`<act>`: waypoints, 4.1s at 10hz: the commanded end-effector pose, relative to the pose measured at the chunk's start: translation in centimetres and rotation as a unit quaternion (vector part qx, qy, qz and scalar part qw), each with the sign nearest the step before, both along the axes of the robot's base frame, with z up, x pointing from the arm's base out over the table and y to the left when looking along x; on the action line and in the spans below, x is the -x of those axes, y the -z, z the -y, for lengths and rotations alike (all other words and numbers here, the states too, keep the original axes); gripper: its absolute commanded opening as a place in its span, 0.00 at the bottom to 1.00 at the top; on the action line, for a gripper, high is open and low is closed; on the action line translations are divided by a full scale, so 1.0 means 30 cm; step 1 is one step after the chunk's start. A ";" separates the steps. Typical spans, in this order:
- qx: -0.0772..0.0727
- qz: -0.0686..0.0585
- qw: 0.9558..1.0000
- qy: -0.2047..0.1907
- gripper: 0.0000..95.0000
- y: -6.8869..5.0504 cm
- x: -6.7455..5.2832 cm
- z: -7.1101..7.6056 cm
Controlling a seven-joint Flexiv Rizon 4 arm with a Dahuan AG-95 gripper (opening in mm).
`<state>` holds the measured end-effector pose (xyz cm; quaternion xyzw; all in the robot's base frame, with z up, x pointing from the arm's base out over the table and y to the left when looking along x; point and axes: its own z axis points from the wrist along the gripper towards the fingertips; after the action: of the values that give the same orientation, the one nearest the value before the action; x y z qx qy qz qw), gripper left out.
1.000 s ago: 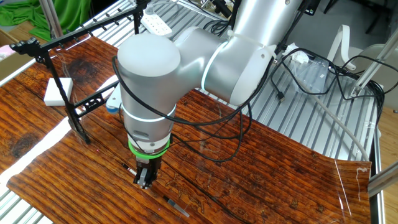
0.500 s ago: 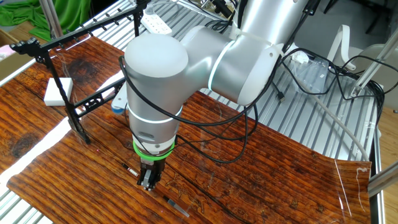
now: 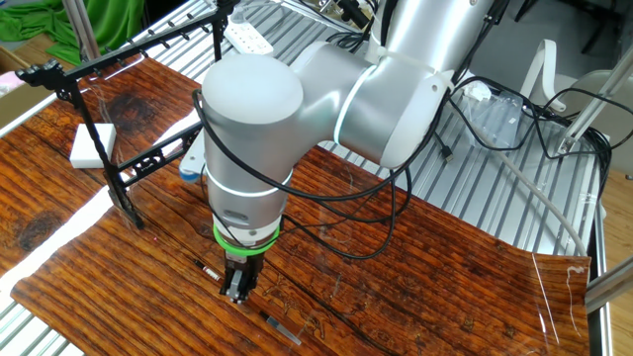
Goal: Place the brush on the pen rack
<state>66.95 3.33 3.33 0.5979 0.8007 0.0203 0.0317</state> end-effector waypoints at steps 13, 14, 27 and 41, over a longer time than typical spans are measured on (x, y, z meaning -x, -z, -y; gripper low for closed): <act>0.028 0.016 0.979 -0.201 0.00 0.001 0.000 0.000; 0.028 0.016 0.979 -0.202 0.00 0.001 0.000 0.000; 0.013 -0.006 0.987 -0.158 0.00 -0.018 -0.072 -0.084; 0.000 0.025 0.999 -0.039 0.20 -0.024 -0.085 -0.103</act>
<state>69.38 6.41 4.09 0.5654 0.8223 0.0347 0.0541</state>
